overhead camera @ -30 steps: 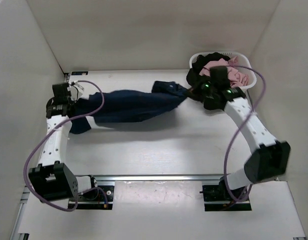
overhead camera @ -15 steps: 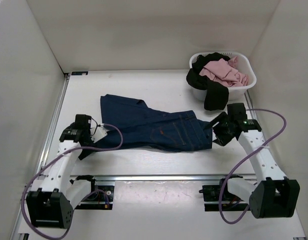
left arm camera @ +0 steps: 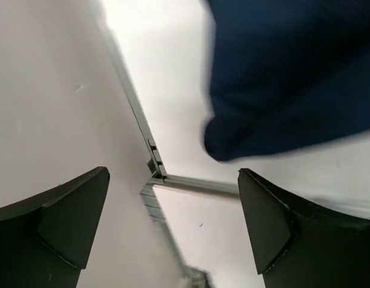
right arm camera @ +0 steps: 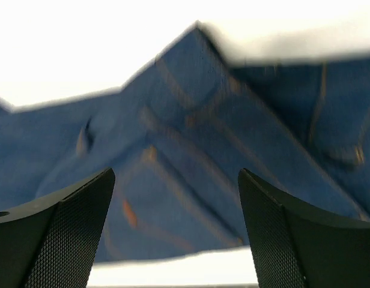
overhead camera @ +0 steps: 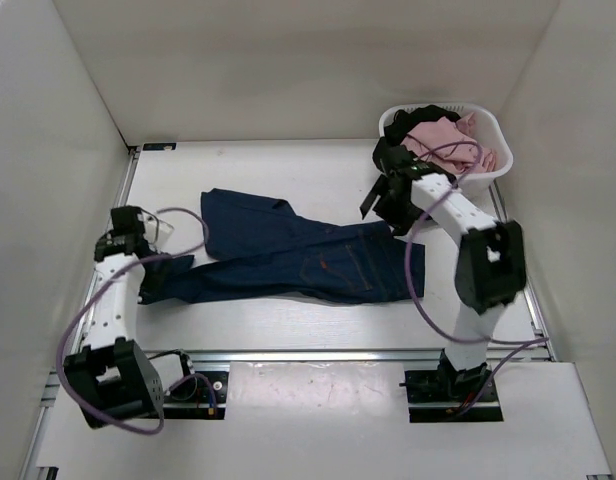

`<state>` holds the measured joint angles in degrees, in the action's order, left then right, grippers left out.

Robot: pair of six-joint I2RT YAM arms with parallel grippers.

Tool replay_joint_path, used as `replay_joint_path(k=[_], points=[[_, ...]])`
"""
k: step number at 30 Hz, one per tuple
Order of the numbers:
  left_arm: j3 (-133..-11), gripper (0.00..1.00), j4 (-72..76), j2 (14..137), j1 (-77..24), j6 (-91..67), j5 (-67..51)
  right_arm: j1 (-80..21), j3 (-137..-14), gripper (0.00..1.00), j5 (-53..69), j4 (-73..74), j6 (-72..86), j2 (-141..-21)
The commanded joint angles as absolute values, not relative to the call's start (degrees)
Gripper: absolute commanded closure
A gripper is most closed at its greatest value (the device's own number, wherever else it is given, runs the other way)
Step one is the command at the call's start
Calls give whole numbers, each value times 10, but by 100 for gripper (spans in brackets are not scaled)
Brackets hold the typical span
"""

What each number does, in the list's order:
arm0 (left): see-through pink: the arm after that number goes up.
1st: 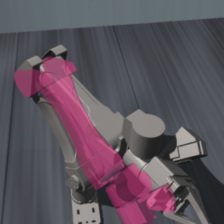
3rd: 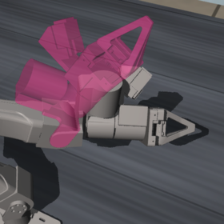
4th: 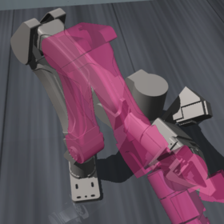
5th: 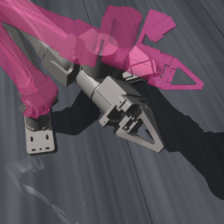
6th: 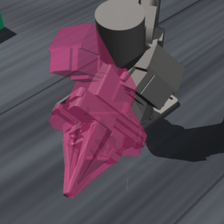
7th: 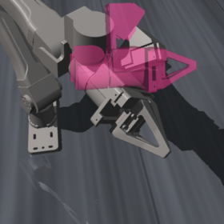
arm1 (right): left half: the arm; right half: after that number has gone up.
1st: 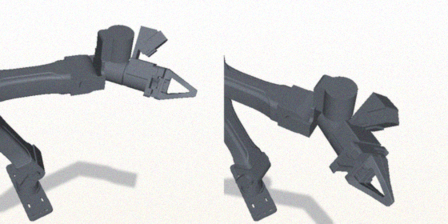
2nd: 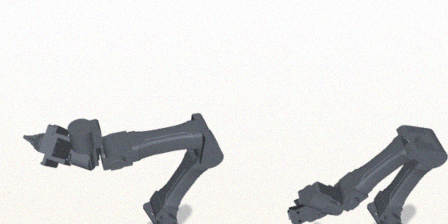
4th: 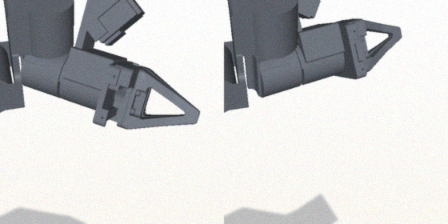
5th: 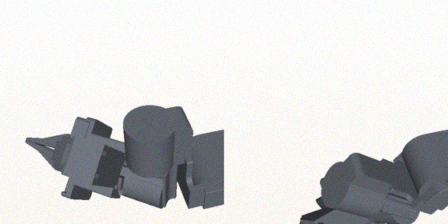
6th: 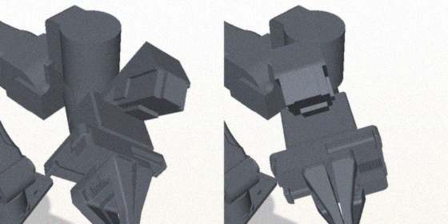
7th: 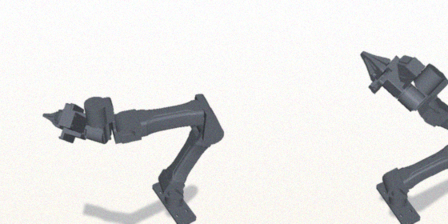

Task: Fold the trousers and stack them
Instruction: Flatten the trousers out

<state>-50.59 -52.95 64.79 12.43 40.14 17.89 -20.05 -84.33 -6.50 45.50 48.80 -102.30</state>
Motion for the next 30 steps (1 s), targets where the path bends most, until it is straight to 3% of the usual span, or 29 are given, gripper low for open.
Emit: replay_joint_path(k=[1,9,12,13,15,16,19,22,25,26,30], points=[[-565,0,-473,678,183,305,148,-200,-917,12,-119,490,499,-1116],[-590,0,-447,793,253,250,99,-194,-991,14,-153,498,550,-1256],[-601,0,-447,849,268,240,73,-189,-1016,30,-148,514,538,-1293],[-601,0,-447,861,275,240,66,-189,-1016,42,-141,514,538,-1293],[-606,0,-447,890,275,235,48,-189,-985,57,-133,505,533,-1298],[-606,1,-456,896,275,235,24,-189,-964,72,-127,499,533,-1291],[-606,4,-488,909,275,235,-25,-189,-936,89,-113,486,533,-1273],[-571,4,-512,902,275,249,-71,-189,-915,100,-120,481,527,-1243],[-532,9,-517,882,275,264,-94,-200,-915,100,-135,481,511,-1221],[-526,14,-517,882,275,265,-101,-206,-915,100,-141,481,511,-1215],[-513,77,-517,887,275,270,-141,-234,-939,100,-163,496,486,-1177]])
